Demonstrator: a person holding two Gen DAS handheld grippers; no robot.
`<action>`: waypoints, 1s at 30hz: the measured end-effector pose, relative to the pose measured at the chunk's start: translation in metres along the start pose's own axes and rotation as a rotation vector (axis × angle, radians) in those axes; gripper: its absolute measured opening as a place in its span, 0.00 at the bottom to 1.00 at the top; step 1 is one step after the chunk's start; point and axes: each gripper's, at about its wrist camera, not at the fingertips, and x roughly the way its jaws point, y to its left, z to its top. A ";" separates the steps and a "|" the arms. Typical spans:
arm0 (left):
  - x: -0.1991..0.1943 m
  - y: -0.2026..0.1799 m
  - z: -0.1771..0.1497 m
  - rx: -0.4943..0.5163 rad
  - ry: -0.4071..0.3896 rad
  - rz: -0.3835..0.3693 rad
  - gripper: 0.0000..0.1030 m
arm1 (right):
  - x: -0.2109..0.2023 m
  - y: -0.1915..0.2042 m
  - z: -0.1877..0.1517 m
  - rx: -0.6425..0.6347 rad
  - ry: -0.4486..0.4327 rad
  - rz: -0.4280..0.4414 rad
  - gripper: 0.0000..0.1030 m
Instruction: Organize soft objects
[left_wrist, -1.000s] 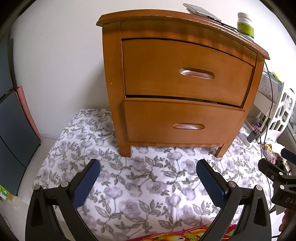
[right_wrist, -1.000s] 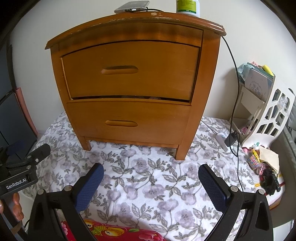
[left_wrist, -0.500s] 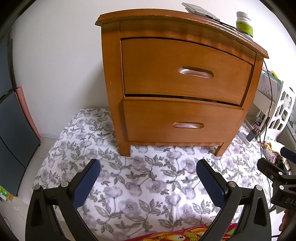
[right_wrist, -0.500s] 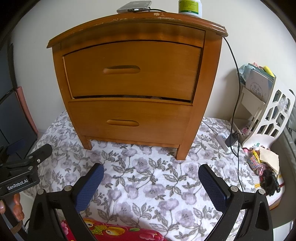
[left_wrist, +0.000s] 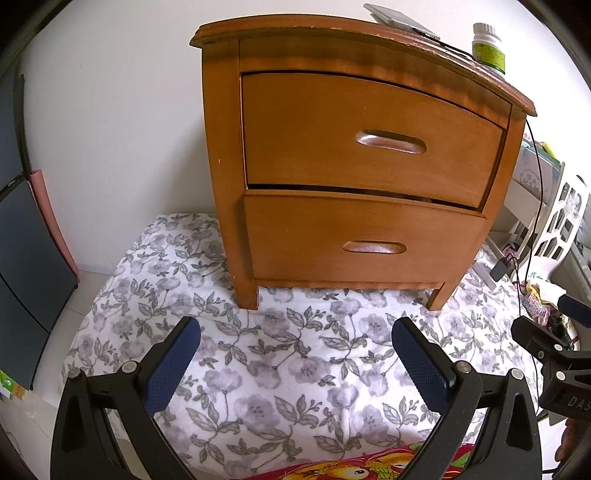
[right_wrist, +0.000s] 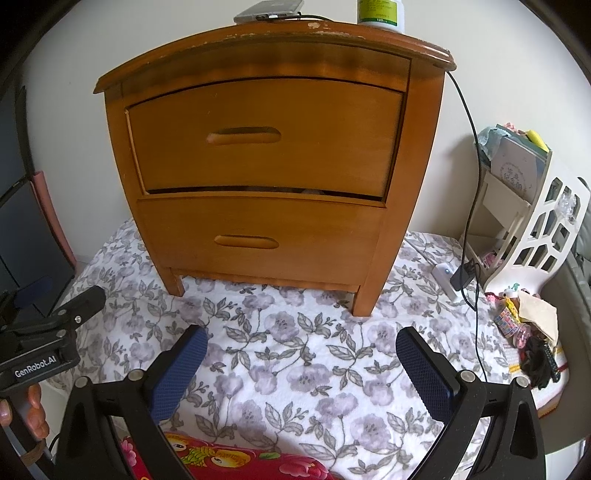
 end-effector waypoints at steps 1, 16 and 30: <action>0.000 0.000 0.000 0.000 0.000 0.000 1.00 | 0.000 0.000 0.000 0.000 0.001 0.000 1.00; 0.007 0.002 -0.004 0.002 0.013 -0.005 1.00 | 0.008 0.003 -0.002 -0.007 0.016 0.000 1.00; 0.026 -0.006 0.039 0.140 -0.051 0.019 1.00 | 0.017 0.002 -0.004 -0.016 0.036 -0.004 1.00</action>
